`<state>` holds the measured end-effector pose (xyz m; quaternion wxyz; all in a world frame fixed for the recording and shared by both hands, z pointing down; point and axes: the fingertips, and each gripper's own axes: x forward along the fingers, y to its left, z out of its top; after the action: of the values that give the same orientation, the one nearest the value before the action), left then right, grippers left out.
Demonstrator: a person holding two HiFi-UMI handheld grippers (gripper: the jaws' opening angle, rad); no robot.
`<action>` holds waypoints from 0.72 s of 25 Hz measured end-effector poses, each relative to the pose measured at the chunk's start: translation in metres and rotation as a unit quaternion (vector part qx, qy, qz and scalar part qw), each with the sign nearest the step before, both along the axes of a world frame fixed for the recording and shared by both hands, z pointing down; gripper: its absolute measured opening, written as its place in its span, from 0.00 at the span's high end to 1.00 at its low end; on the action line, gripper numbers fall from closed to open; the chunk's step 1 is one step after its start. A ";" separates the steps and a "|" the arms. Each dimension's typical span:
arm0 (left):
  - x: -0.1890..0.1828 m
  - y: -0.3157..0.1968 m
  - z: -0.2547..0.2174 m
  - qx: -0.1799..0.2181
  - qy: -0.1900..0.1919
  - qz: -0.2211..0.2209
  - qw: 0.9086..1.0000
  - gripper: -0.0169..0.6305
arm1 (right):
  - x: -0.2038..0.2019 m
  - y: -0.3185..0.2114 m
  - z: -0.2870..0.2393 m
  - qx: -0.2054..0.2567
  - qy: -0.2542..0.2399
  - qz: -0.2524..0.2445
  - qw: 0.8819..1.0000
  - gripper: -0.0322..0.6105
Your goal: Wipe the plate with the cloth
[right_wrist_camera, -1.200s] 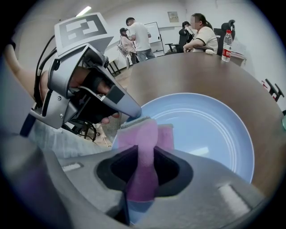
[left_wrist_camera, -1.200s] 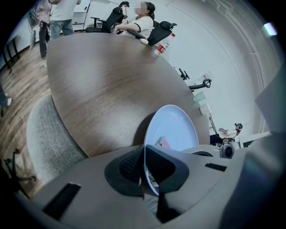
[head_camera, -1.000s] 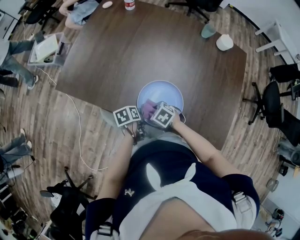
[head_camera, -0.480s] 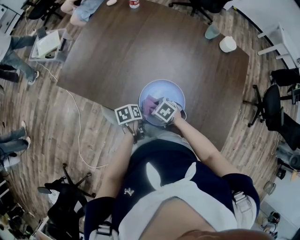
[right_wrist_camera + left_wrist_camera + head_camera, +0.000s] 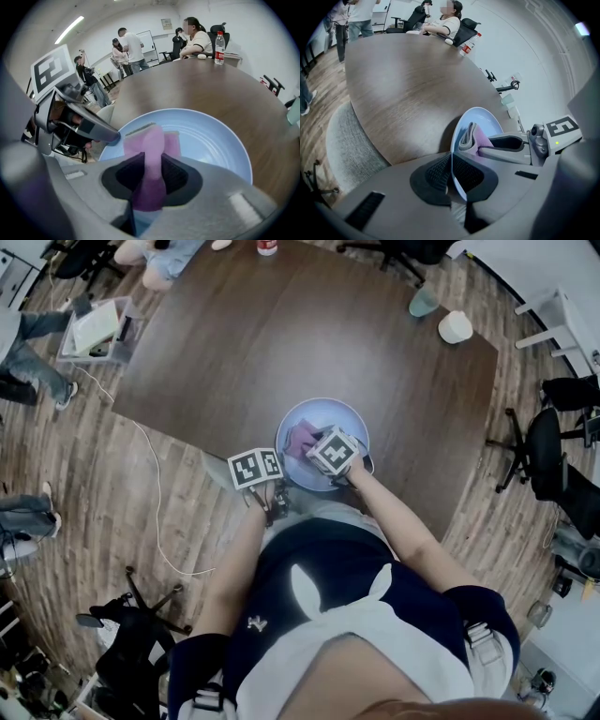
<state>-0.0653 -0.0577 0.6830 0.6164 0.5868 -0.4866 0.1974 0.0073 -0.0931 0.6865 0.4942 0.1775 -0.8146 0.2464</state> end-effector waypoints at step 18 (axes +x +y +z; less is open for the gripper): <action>0.000 0.001 0.001 -0.001 0.006 -0.018 1.000 0.95 | 0.067 -0.039 0.001 0.042 0.037 0.084 0.995 0.79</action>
<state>-0.0652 -0.0567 0.6835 0.6234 0.5784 -0.4932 0.1831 0.0744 -0.1322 0.6874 0.4933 0.2749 -0.7877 0.2462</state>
